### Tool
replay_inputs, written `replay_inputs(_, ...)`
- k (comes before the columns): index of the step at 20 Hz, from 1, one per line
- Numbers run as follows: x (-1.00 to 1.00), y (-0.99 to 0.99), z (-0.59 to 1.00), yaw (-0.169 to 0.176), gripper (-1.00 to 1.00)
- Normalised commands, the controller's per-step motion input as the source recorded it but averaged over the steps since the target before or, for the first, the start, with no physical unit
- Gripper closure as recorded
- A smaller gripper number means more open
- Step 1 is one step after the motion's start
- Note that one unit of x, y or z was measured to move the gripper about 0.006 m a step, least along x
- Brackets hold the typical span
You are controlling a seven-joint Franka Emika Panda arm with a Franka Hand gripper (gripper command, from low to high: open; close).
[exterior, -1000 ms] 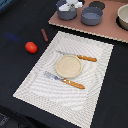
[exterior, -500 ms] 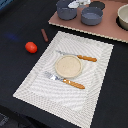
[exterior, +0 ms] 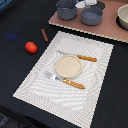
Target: Place the fish, sausage, and tomato into the frying pan.
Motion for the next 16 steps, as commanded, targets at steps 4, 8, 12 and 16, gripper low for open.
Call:
replay_inputs(4,0.69,0.65,-0.15,0.000,1.00)
replay_inputs(8,0.64,0.62,-0.18,-0.001,1.00)
replay_inputs(12,0.50,0.60,-0.18,-0.008,1.00)
replay_inputs(16,0.10,0.39,0.26,0.000,-1.00)
